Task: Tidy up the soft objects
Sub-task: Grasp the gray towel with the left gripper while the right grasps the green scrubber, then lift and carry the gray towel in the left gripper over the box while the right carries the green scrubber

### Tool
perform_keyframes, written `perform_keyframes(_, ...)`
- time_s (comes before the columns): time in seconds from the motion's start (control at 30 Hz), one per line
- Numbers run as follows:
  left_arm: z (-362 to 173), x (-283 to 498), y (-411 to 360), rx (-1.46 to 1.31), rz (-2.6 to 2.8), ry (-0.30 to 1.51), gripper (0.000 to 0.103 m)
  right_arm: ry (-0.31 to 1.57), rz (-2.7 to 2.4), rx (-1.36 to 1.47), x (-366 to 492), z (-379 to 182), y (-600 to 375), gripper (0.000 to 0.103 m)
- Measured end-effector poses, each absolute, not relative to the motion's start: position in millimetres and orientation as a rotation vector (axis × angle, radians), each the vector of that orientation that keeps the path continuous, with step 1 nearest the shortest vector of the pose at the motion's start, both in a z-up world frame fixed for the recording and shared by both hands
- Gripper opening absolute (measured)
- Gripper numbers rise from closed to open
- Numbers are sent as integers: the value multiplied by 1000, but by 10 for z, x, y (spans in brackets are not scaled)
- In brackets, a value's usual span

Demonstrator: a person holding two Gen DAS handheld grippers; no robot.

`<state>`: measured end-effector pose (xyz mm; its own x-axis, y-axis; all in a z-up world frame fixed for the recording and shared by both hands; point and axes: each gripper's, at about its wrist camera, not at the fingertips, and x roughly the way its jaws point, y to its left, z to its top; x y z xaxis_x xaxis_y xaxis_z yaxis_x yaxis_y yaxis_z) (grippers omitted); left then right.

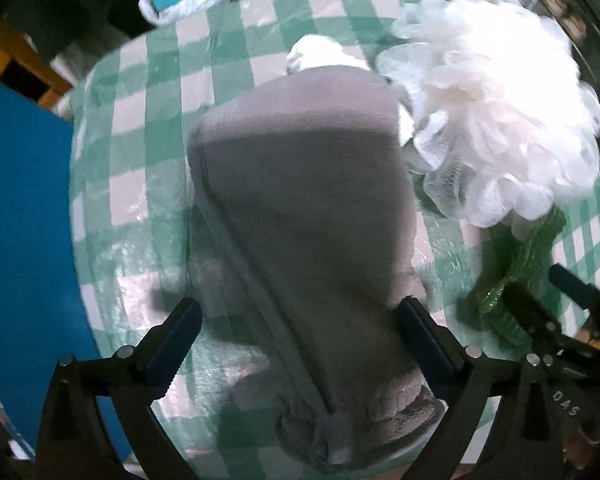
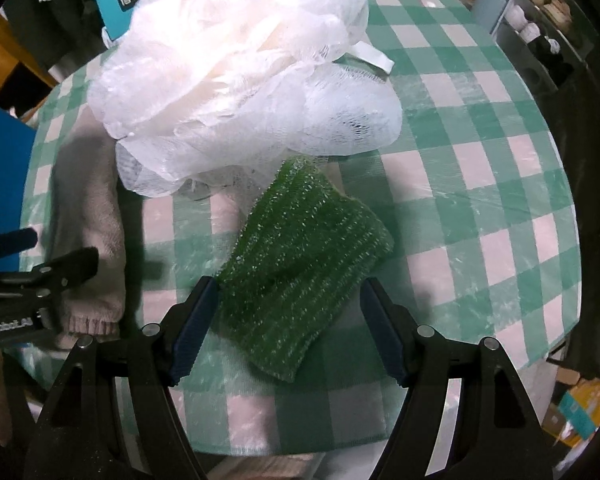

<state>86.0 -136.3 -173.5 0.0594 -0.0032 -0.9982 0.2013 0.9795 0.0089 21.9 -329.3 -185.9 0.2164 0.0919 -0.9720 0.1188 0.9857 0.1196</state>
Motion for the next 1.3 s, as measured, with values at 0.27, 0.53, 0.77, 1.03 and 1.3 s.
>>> perform_keyframes(0.27,-1858,932,-1366,147,-171,1515,100,1362,-39,165,285,-1974,-3228,73)
perform_keyframes(0.53,-1875,866,-1447,152,-192,1490,88,1339,-38,91,216,-2027,-3048,73)
perform_keyframes(0.77,-1779,652,-1570,162,-239,1450,49,1342,-10,64,88,-2000,-2879,37)
perform_keyframes(1.03,-1581,513,-1354,94,-265,1429,26,1354,49,99,-30,-1835,-2911,16)
perform_keyframes(1.3,-1343,301,-1163,85,-299,1394,24,1301,110,108,-123,-1531,-2934,15)
